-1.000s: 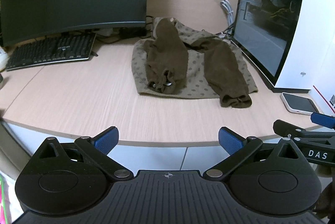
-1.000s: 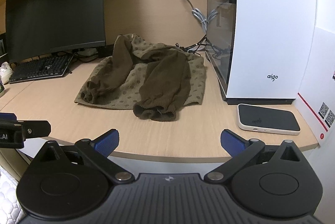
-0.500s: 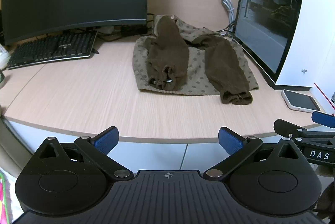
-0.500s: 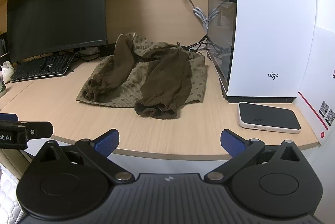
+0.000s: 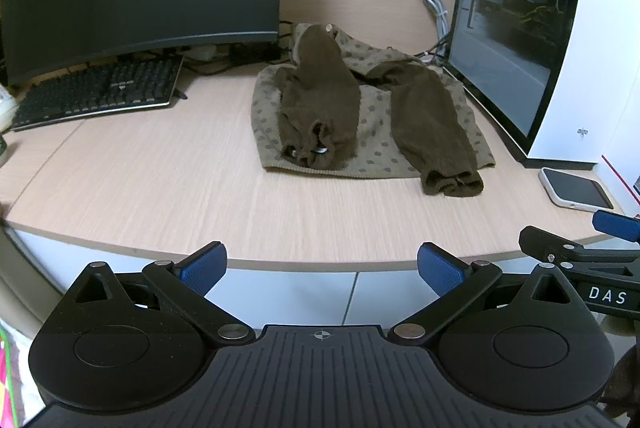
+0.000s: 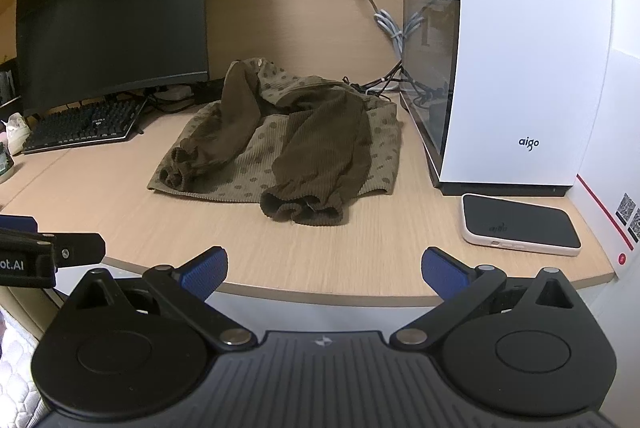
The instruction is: Fold clothes
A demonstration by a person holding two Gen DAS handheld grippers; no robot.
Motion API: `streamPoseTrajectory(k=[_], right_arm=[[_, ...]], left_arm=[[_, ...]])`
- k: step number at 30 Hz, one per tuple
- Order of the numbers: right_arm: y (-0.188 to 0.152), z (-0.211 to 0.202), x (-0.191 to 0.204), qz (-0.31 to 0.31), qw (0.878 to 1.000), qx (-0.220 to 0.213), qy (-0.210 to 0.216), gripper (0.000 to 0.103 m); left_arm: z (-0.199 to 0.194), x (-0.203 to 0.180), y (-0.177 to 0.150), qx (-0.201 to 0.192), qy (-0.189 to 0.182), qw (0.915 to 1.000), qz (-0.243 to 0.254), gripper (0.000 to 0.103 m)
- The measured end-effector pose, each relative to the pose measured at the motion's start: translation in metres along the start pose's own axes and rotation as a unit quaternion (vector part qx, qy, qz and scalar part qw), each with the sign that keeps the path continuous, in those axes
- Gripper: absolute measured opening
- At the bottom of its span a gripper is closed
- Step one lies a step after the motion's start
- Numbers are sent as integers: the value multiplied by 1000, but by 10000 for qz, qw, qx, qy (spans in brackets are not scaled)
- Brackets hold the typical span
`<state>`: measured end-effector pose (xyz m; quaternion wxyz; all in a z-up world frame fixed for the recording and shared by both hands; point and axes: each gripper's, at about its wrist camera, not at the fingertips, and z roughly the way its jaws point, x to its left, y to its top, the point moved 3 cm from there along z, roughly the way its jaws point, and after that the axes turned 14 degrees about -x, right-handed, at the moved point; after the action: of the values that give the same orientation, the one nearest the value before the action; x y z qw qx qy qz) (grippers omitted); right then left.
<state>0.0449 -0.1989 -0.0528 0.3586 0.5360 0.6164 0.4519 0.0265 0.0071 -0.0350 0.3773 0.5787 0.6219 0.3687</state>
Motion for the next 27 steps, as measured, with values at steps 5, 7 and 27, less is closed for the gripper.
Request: streamPoseTrajectory(k=[5, 7, 27], right_arm=[[-1, 1, -4, 32, 10000, 7, -22, 103], [-1, 2, -6, 47, 10000, 7, -29, 103], [-1, 7, -6, 20, 10000, 41, -16, 103]], left_arm=[[3, -3, 1, 14, -30, 10000, 25, 103], [5, -4, 1, 17, -44, 10000, 35, 103], [13, -8, 5, 25, -67, 9999, 93, 103]])
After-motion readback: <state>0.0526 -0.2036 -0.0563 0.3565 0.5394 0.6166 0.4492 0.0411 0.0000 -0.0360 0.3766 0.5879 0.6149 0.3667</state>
